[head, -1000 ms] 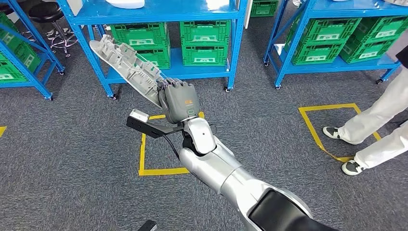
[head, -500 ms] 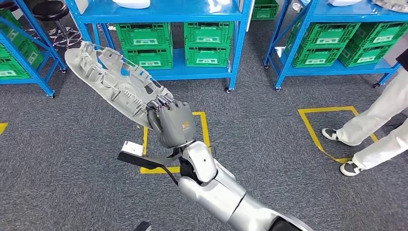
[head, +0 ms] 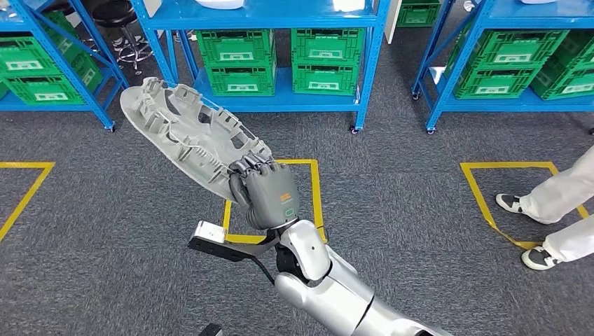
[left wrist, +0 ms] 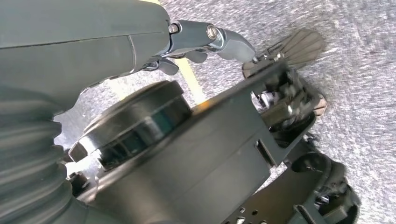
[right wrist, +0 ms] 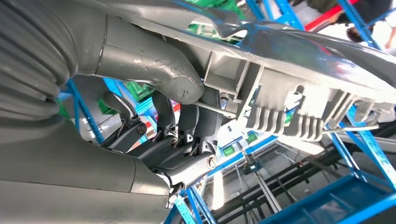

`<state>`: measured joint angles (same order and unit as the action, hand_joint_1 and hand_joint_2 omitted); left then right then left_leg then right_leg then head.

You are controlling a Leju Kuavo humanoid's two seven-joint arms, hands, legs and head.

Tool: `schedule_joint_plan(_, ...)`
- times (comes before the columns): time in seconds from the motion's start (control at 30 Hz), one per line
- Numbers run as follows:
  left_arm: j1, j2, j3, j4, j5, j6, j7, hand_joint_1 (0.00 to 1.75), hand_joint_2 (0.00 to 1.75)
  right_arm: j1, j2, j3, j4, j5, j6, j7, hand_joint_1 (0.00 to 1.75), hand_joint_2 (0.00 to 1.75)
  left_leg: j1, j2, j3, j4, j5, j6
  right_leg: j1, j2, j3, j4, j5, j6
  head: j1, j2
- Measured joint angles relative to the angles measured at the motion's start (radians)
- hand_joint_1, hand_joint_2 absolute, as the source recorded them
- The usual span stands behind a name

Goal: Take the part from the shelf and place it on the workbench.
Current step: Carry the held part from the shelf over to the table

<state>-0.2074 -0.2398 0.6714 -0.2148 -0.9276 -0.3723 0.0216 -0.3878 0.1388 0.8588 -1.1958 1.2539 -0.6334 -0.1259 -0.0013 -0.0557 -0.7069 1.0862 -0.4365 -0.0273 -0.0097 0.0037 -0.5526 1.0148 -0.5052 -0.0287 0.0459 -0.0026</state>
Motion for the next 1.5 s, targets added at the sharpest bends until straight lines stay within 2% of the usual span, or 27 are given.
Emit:
schedule_joint_plan(0.07, -0.001, 0.0, 0.0, 0.0, 0.001, 0.0, 0.0, 0.0, 1.75, 0.003, -0.004, 0.0, -0.002, 0.001, 0.0, 0.0, 1.75, 1.75, 0.004, 0.035, -0.047, 0.126, -0.073, -0.011, 0.001, -0.023, -0.004, -0.001, 0.003, -0.006, -0.006, 0.0)
schedule_joint_plan(0.13, 0.0, 0.0, 0.0, 0.0, 0.002, 0.0, 0.0, 0.0, 1.75, 0.009, -0.009, 0.0, -0.002, -0.001, 0.0, 0.0, 1.75, 1.75, 0.008, 0.045, -0.07, 0.208, -0.105, -0.02, 0.002, -0.049, -0.007, 0.0, 0.003, -0.006, -0.006, 0.0)
schedule_joint_plan(0.17, 0.001, 0.0, 0.0, 0.0, 0.003, 0.0, 0.0, 0.0, 1.75, 0.011, -0.01, 0.0, -0.002, -0.003, 0.0, 0.0, 1.75, 1.75, 0.01, 0.049, -0.055, 0.198, -0.097, -0.022, 0.002, -0.062, -0.009, 0.002, 0.003, -0.006, -0.006, 0.0)
schedule_joint_plan(0.23, 0.001, 0.001, 0.0, 0.0, 0.005, 0.0, 0.0, 0.0, 1.75, 0.013, -0.011, 0.0, -0.002, -0.006, -0.001, 0.0, 1.75, 1.75, 0.01, 0.08, 0.023, 0.079, -0.052, -0.021, 0.002, -0.085, -0.011, 0.007, 0.001, -0.003, -0.006, 0.0)
schedule_joint_plan(0.3, -0.002, 0.0, 0.0, -0.001, 0.008, 0.0, -0.001, 0.0, 1.75, 0.014, -0.012, 0.0, -0.002, -0.008, -0.003, 0.0, 1.75, 1.75, 0.004, 0.116, 0.088, -0.03, -0.027, -0.009, 0.008, -0.104, -0.014, 0.015, -0.004, 0.006, -0.005, 0.0)
schedule_joint_plan(0.33, -0.003, 0.0, 0.0, -0.002, 0.009, 0.0, -0.001, 0.0, 1.75, 0.014, -0.013, 0.0, -0.002, -0.008, -0.003, 0.0, 1.75, 1.75, 0.0, 0.123, 0.098, -0.051, -0.027, -0.002, 0.011, -0.113, -0.015, 0.018, -0.005, 0.01, -0.004, 0.0)
schedule_joint_plan(0.4, 0.0, 0.0, 0.0, -0.002, 0.01, 0.0, -0.002, 0.0, 1.75, 0.016, -0.014, 0.0, -0.002, -0.007, -0.004, 0.0, 1.75, 1.75, -0.002, 0.104, 0.095, -0.055, -0.024, 0.012, 0.013, -0.131, -0.015, 0.016, -0.005, 0.019, -0.001, 0.0)
schedule_joint_plan(0.43, 0.002, 0.0, 0.0, -0.002, 0.01, 0.0, -0.002, 0.0, 1.75, 0.017, -0.013, 0.0, -0.002, -0.006, -0.005, 0.0, 1.75, 1.75, -0.001, 0.093, 0.094, -0.058, -0.02, 0.019, 0.011, -0.126, -0.015, 0.02, -0.01, 0.025, -0.001, 0.0)
schedule_joint_plan(0.5, 0.0, -0.001, 0.0, -0.002, 0.01, 0.0, -0.003, 0.0, 1.75, 0.018, -0.014, 0.0, -0.001, -0.002, -0.006, 0.0, 1.75, 1.75, 0.004, 0.07, 0.093, -0.067, -0.011, 0.033, 0.006, -0.077, -0.036, 0.072, -0.047, 0.037, 0.0, 0.0)
schedule_joint_plan(0.57, -0.002, -0.003, 0.0, -0.003, 0.011, 0.0, -0.004, 0.0, 1.75, 0.019, -0.018, 0.0, 0.0, 0.001, -0.007, 0.0, 1.75, 1.75, 0.007, 0.046, 0.089, -0.068, -0.007, 0.039, 0.002, -0.022, -0.091, 0.194, -0.108, 0.043, 0.002, 0.0)
schedule_joint_plan(0.63, -0.001, -0.004, 0.0, -0.003, 0.011, 0.0, -0.004, 0.0, 1.75, 0.023, -0.023, 0.0, 0.003, 0.002, -0.007, 0.0, 1.75, 1.75, 0.007, 0.018, 0.085, -0.065, -0.005, 0.039, 0.001, -0.01, -0.137, 0.285, -0.132, 0.045, 0.002, 0.0)
schedule_joint_plan(0.67, 0.0, -0.004, 0.0, -0.003, 0.011, 0.0, -0.004, 0.0, 1.75, 0.025, -0.024, 0.0, 0.004, 0.002, -0.007, 0.0, 1.75, 1.75, 0.007, 0.003, 0.083, -0.063, -0.004, 0.038, 0.0, -0.008, -0.137, 0.282, -0.118, 0.045, 0.002, 0.0)
schedule_joint_plan(0.7, 0.001, -0.004, 0.0, -0.003, 0.011, 0.0, -0.004, 0.0, 1.75, 0.027, -0.024, 0.0, 0.005, 0.002, -0.007, 0.0, 1.75, 1.75, 0.008, -0.013, 0.081, -0.059, -0.003, 0.036, -0.002, -0.003, -0.116, 0.238, -0.086, 0.045, 0.002, 0.0)
schedule_joint_plan(0.77, 0.0, -0.005, 0.0, -0.003, 0.012, 0.0, -0.004, 0.0, 1.75, 0.027, -0.025, 0.0, 0.006, 0.002, -0.009, -0.001, 1.75, 1.75, 0.009, -0.041, 0.074, -0.051, -0.001, 0.029, -0.008, 0.034, -0.055, 0.106, -0.028, 0.043, 0.002, 0.0)
schedule_joint_plan(0.83, -0.001, -0.005, 0.0, -0.003, 0.012, 0.0, -0.005, 0.0, 1.75, 0.027, -0.025, 0.0, 0.006, 0.002, -0.012, -0.002, 1.75, 1.75, 0.01, -0.063, 0.064, -0.048, 0.005, 0.015, -0.01, 0.064, -0.026, 0.036, -0.01, 0.038, 0.002, 0.0)
schedule_joint_plan(0.9, 0.002, -0.004, 0.0, -0.004, 0.012, 0.0, -0.004, 0.0, 1.75, 0.027, -0.024, 0.0, 0.006, 0.003, -0.014, -0.003, 1.75, 1.75, 0.012, -0.082, 0.054, -0.055, 0.015, -0.002, -0.007, 0.053, -0.027, 0.031, -0.006, 0.026, 0.001, 0.0)
schedule_joint_plan(0.97, 0.005, -0.004, 0.001, -0.004, 0.013, 0.0, -0.004, 0.0, 1.75, 0.027, -0.021, 0.0, 0.006, 0.003, -0.016, -0.003, 1.75, 1.75, 0.012, -0.053, 0.041, -0.043, 0.007, -0.012, -0.008, 0.029, -0.025, 0.022, 0.003, 0.01, -0.002, 0.0)
schedule_joint_plan(1.03, 0.004, -0.004, 0.001, -0.004, 0.015, 0.0, -0.004, 0.0, 1.75, 0.027, -0.019, 0.0, 0.007, 0.003, -0.019, -0.003, 1.75, 1.75, 0.009, 0.01, 0.006, 0.039, -0.043, -0.017, -0.008, 0.002, -0.024, 0.015, 0.008, -0.001, -0.008, 0.0)
schedule_joint_plan(1.07, 0.003, -0.004, 0.001, -0.004, 0.016, 0.0, -0.003, 0.0, 1.75, 0.027, -0.019, 0.0, 0.008, 0.003, -0.021, -0.003, 1.75, 1.75, 0.009, 0.031, -0.021, 0.103, -0.077, -0.019, -0.006, -0.013, -0.024, 0.014, 0.008, -0.004, -0.011, 0.0)
schedule_joint_plan(1.13, 0.003, -0.003, 0.001, -0.004, 0.017, 0.0, -0.003, 0.0, 1.75, 0.028, -0.019, 0.0, 0.011, 0.002, -0.022, -0.004, 1.75, 1.75, 0.011, 0.044, -0.057, 0.2, -0.116, -0.024, -0.004, -0.042, -0.027, 0.016, 0.007, -0.006, -0.011, 0.0)
schedule_joint_plan(1.17, 0.005, -0.003, 0.001, -0.004, 0.018, 0.0, -0.002, 0.0, 1.75, 0.028, -0.019, 0.0, 0.013, 0.001, -0.023, -0.005, 1.75, 1.75, 0.012, 0.047, -0.051, 0.203, -0.111, -0.025, -0.004, -0.056, -0.028, 0.017, 0.006, -0.006, -0.011, 0.0)
schedule_joint_plan(1.2, 0.006, -0.002, 0.001, -0.004, 0.019, 0.0, -0.001, 0.0, 1.75, 0.028, -0.019, 0.0, 0.015, 0.0, -0.023, -0.006, 1.75, 1.75, 0.012, 0.053, -0.027, 0.169, -0.091, -0.024, -0.004, -0.069, -0.028, 0.018, 0.005, -0.005, -0.011, 0.0)
schedule_joint_plan(1.27, 0.005, -0.001, 0.001, -0.004, 0.02, 0.0, -0.001, 0.0, 1.75, 0.028, -0.019, 0.0, 0.017, 0.0, -0.026, -0.009, 1.75, 1.75, 0.006, 0.092, 0.054, 0.037, -0.044, -0.019, -0.001, -0.093, -0.028, 0.022, 0.002, 0.0, -0.012, 0.0)
schedule_joint_plan(1.33, 0.002, -0.001, 0.001, -0.005, 0.02, 0.0, -0.003, 0.0, 1.75, 0.027, -0.018, -0.001, 0.018, 0.0, -0.029, -0.011, 1.75, 1.75, 0.0, 0.119, 0.098, -0.045, -0.027, -0.006, 0.006, -0.112, -0.028, 0.025, -0.001, 0.009, -0.011, 0.0)
schedule_joint_plan(1.4, 0.003, -0.001, 0.001, -0.005, 0.02, 0.0, -0.004, 0.0, 1.75, 0.027, -0.018, -0.001, 0.018, 0.0, -0.03, -0.013, 1.75, 1.75, -0.003, 0.104, 0.095, -0.053, -0.026, 0.009, 0.009, -0.13, -0.027, 0.023, -0.001, 0.018, -0.01, 0.0)
schedule_joint_plan(1.43, 0.005, -0.001, 0.001, -0.005, 0.02, 0.0, -0.004, 0.0, 1.75, 0.027, -0.018, -0.001, 0.018, 0.0, -0.03, -0.014, 1.75, 1.75, -0.002, 0.093, 0.093, -0.055, -0.023, 0.014, 0.007, -0.128, -0.026, 0.026, -0.004, 0.024, -0.01, 0.0)
schedule_joint_plan(1.5, 0.005, -0.001, 0.001, -0.005, 0.02, 0.0, -0.004, 0.0, 1.75, 0.026, -0.017, -0.001, 0.018, 0.0, -0.031, -0.014, 1.75, 1.75, 0.002, 0.07, 0.093, -0.06, -0.017, 0.027, 0.001, -0.084, -0.042, 0.066, -0.035, 0.034, -0.008, 0.0)
